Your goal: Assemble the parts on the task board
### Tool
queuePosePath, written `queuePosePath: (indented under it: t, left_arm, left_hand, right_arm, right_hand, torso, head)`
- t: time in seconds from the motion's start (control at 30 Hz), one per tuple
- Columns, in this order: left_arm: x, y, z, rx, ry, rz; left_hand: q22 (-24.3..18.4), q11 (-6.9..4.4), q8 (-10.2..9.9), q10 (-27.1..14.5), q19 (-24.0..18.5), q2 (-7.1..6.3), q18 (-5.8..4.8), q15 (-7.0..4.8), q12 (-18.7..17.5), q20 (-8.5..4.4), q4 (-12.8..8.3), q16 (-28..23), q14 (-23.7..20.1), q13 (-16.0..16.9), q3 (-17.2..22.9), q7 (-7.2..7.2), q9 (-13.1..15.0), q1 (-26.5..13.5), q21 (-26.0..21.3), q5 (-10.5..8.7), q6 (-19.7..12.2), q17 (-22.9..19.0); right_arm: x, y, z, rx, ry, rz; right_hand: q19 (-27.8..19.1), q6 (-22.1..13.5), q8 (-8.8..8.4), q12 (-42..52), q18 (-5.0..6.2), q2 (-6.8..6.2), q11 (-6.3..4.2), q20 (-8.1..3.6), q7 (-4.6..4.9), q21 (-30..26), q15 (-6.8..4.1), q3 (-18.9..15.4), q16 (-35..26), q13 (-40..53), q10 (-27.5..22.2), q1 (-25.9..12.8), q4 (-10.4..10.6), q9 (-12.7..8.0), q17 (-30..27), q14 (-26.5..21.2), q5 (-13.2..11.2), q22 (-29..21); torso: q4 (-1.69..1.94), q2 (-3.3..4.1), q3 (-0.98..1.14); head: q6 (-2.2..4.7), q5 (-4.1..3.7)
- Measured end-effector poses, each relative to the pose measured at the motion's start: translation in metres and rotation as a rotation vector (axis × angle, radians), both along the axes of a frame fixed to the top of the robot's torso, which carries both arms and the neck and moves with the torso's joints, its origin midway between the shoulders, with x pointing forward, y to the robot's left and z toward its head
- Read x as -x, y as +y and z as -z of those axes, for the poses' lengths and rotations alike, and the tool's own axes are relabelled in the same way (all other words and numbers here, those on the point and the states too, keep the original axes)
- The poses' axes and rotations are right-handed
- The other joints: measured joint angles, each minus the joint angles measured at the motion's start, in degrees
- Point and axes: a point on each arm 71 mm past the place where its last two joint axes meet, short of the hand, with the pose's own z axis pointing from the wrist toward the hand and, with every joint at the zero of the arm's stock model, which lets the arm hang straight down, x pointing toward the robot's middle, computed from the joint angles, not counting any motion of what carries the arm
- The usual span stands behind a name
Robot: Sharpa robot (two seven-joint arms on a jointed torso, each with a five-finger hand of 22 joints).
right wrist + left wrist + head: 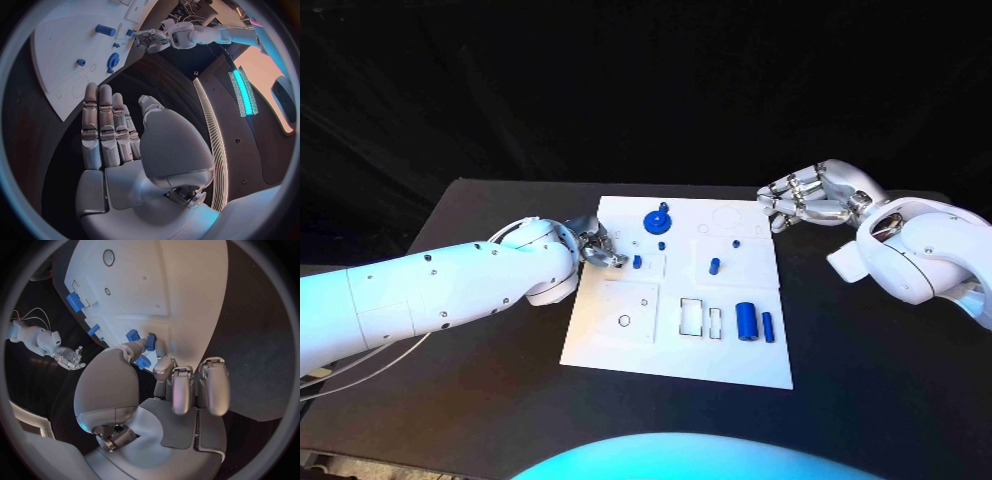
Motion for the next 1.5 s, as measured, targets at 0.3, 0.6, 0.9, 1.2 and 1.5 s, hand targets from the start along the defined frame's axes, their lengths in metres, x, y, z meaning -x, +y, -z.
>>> queuePosePath:
  t: [0.3, 0.6, 0.9, 1.2, 1.5]
  left_arm:
    - [0.0008, -0.0001, 0.0015, -0.003, 0.005, -0.004]
    - [0.0013, -0.0005, 0.0023, -0.002, 0.004, -0.010]
    - [0.0009, -0.0016, 0.0025, 0.000, 0.002, -0.017]
    - [0.0003, -0.0026, 0.0016, 0.001, 0.003, -0.019]
    - [-0.0006, -0.0019, 0.0016, -0.004, 0.012, -0.018]
  left_hand:
    - [0.0, -0.21, 2.4, 0.2, 0.1, 0.00, -0.01, -0.42, 0.5, -0.07, 1.0, 0.0, 0.0, 0.6, -2.5, -0.43, 2.3, 0.0, 0.0, 0.00, -0.4, 0.0]
    - [0.0, -0.62, 3.8, 0.2, -0.1, 0.28, 0.00, -0.42, 0.5, -0.27, 1.7, 0.0, 0.0, 0.7, -3.5, -0.86, 4.1, 0.3, 0.0, 0.00, -0.8, 0.0]
    - [0.0, -0.61, 4.6, 0.2, 0.1, 0.65, 0.01, -0.83, 0.7, -0.48, 2.9, 0.0, 0.0, 0.7, -4.6, -0.92, 5.5, 0.0, 0.0, 0.00, -1.6, 0.0]
    - [0.0, -0.61, 5.0, 0.2, 0.1, 0.82, 0.01, -0.83, 0.7, -0.47, 3.2, 0.0, 0.0, 0.7, -6.3, -0.73, 6.4, -1.3, 0.0, 0.00, -1.8, 0.0]
    - [0.0, -0.61, 5.0, 0.2, 0.1, 0.99, 0.01, -0.83, 0.7, -0.47, 3.2, 0.0, 0.0, 0.8, -9.1, -0.94, 7.3, -2.6, 0.0, 0.00, -2.0, 0.0]
  right_arm:
    - [0.0002, 0.0000, 0.0000, 0.000, 0.000, 0.000]
    - [0.0004, 0.0001, -0.0001, 0.000, 0.000, -0.001]
    - [0.0004, 0.0003, -0.0001, 0.000, 0.000, -0.001]
    - [0.0002, 0.0002, 0.0000, 0.000, 0.000, -0.001]
    - [0.0001, 0.0002, 0.0000, 0.000, 0.000, 0.000]
  right_hand:
    - [0.0, 0.0, 0.00, 0.0, 0.00, 0.00, 0.00, 0.00, 0.00, 0.0, 0.00, 0.0, 0.0, 0.0, 0.0, 0.0, 0.0, 0.0, 0.0, 0.0, 0.0, 0.0]
    - [0.0, 0.0, 0.00, 0.0, 0.00, 0.00, 0.00, 0.00, 0.00, 0.0, 0.00, 0.0, 0.0, 0.0, 0.0, 0.0, 0.0, 0.0, 0.0, 0.0, 0.0, 0.0]
    - [0.0, 0.0, 0.00, 0.0, 0.00, 0.00, 0.00, 0.00, 0.00, 0.0, 0.00, 0.0, 0.0, 0.0, 0.0, 0.0, 0.0, 0.0, 0.0, 0.0, 0.0, 0.0]
    - [0.0, 0.0, 0.00, 0.0, 0.00, 0.24, 0.21, 0.00, 0.00, -0.2, 0.00, 0.0, 0.0, 0.1, -0.2, -0.2, 0.0, 0.0, 0.0, 0.0, 0.0, -0.1]
    - [0.0, 0.0, 0.00, 0.0, 0.00, 0.24, 0.21, 0.00, 0.00, -0.2, 0.00, 0.0, 0.0, 0.1, -0.2, -0.2, 0.0, 0.0, 0.0, 0.0, 0.0, -0.1]
  torso:
    - [0.00, 0.00, 0.00]
    - [0.01, 0.00, 0.00]
    - [0.01, 0.00, -0.02]
    - [0.01, 0.00, -0.03]
    - [0.04, 0.00, 0.00]
  head:
    - [0.07, -0.06]
    - [0.28, -0.14]
    - [0.37, -0.15]
    - [0.44, -0.19]
    - [0.34, -0.18]
